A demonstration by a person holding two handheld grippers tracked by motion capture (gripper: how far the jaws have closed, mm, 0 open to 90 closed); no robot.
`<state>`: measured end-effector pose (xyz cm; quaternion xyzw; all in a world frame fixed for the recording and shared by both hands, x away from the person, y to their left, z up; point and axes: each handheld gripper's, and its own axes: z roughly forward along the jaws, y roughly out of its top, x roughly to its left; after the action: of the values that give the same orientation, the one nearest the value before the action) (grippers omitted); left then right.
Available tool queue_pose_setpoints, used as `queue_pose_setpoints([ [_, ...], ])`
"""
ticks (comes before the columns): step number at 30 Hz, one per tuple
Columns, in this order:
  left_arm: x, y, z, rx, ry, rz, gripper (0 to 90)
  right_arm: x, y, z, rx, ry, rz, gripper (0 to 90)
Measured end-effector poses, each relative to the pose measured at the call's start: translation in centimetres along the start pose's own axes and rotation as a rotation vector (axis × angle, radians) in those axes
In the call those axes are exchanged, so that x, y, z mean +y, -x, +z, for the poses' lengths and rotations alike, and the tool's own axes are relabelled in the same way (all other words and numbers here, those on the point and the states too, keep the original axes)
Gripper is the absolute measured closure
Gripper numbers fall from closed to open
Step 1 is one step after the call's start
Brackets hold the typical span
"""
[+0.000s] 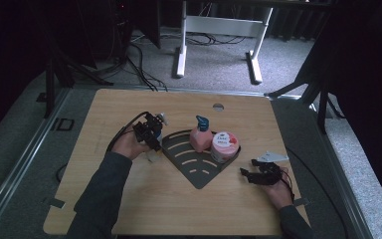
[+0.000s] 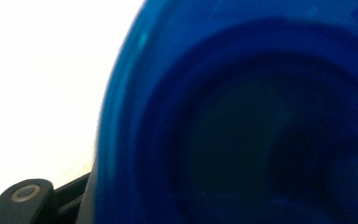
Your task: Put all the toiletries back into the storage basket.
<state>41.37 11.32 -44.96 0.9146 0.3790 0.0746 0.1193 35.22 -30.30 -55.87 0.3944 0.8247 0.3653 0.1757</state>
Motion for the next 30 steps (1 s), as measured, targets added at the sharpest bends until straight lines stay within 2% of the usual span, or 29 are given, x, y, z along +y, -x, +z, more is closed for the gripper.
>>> queue_pose_setpoints([
  [8, -0.3, 0.2, -0.2, 0.007, -0.009, 0.007, 55.7, 0.0, 0.0, 0.0, 0.0, 0.0, 0.0, 34.6],
  [13, -0.6, 0.4, -0.3, -0.007, -0.007, 0.018, 55.8, 0.0, 0.0, 0.0, 0.0, 0.0, 0.0, 34.6],
  [21, -0.6, 1.2, -0.7, -0.024, -0.005, 0.044, 55.8, 0.0, 0.0, 0.0, 0.0, 0.0, 0.0, 34.7],
  [30, -0.8, 2.2, -1.0, -0.025, -0.001, 0.073, 55.7, 0.0, 0.0, 0.0, 0.0, 0.0, -0.001, 34.6],
])
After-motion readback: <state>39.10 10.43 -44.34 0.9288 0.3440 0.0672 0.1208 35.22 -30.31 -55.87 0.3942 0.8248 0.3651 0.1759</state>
